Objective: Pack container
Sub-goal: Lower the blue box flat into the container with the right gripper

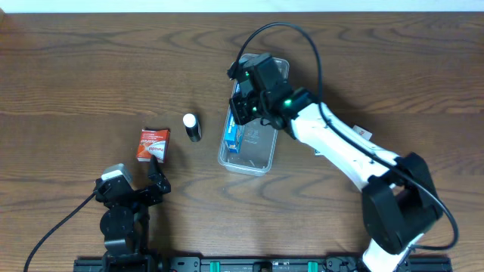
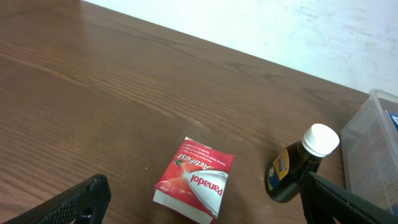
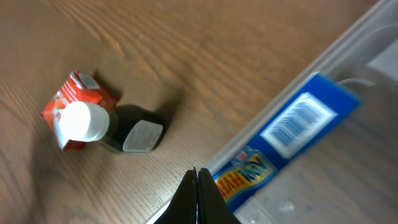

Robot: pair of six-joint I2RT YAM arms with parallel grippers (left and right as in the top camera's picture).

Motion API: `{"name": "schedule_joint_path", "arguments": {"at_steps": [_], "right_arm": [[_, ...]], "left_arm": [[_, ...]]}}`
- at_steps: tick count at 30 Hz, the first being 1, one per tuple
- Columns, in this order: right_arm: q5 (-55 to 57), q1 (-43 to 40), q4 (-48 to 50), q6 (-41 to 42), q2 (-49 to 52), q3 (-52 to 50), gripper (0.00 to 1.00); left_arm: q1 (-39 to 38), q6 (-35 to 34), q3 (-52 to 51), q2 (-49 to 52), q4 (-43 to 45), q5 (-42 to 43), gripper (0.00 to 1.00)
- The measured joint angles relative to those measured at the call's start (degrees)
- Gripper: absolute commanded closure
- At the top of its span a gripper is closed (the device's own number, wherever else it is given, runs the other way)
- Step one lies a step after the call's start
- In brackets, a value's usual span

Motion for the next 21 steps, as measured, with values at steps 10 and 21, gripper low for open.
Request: {"name": "schedule_joint_path", "arguments": {"at_steps": [10, 21], "right_arm": [[4.66, -0.57, -9.68, 0.0, 1.66, -0.04, 0.99], [8.2, -2.27, -12.31, -2.69, 0.61, -0.04, 0.99]], "left_arm": [[0.0, 0.0, 0.0, 0.0, -0.02, 0.02, 0.02], [0.0, 0.0, 0.0, 0.0, 0.0, 0.0, 0.02]]}}
